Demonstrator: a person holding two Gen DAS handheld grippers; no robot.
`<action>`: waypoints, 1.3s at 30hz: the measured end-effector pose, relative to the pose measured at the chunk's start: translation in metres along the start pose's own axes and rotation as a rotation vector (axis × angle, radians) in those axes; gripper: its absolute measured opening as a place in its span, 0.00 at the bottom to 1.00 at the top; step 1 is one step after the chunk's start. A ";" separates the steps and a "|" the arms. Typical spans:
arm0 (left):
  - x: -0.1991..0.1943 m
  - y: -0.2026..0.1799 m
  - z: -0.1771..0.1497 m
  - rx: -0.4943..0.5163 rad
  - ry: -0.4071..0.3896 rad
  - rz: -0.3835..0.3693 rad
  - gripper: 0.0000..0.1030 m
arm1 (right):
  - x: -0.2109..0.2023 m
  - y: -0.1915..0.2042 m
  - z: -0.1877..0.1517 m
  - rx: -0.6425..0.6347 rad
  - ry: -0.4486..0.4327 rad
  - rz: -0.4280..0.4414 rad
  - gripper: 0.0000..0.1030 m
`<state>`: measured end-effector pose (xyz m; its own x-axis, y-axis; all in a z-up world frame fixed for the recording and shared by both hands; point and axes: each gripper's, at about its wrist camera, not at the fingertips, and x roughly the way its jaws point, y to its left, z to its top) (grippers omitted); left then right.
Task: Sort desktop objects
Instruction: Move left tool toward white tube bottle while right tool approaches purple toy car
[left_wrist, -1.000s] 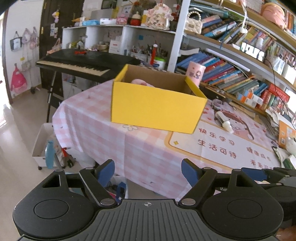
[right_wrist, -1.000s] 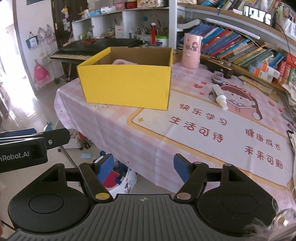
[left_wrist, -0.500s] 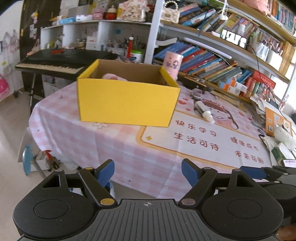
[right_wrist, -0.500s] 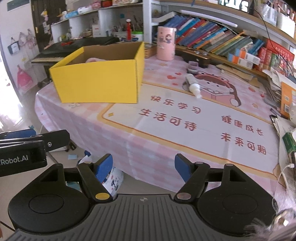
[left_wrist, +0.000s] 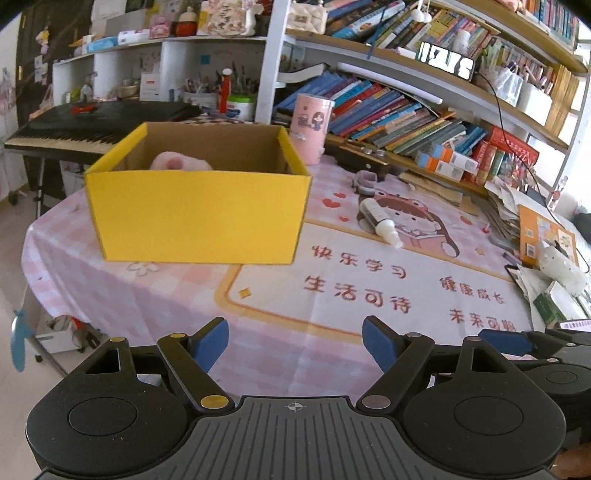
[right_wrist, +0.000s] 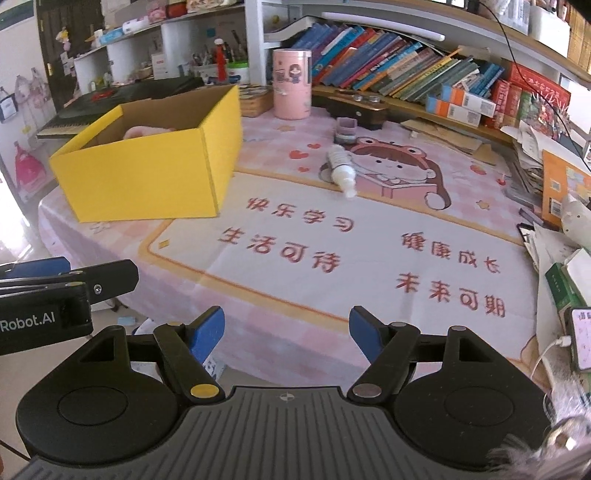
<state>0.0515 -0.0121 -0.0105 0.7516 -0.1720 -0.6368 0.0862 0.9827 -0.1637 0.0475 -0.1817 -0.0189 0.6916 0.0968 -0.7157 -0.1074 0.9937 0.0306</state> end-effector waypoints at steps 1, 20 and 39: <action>0.003 -0.004 0.003 0.003 0.000 -0.002 0.79 | 0.002 -0.005 0.002 0.003 0.001 -0.002 0.71; 0.073 -0.072 0.047 -0.001 0.005 0.016 0.80 | 0.051 -0.091 0.061 0.007 0.005 0.003 0.71; 0.133 -0.126 0.071 0.006 0.046 0.060 0.79 | 0.094 -0.174 0.102 0.065 -0.010 -0.021 0.71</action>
<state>0.1874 -0.1535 -0.0211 0.7248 -0.1156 -0.6792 0.0458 0.9917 -0.1199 0.2041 -0.3394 -0.0209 0.7002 0.0766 -0.7098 -0.0467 0.9970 0.0614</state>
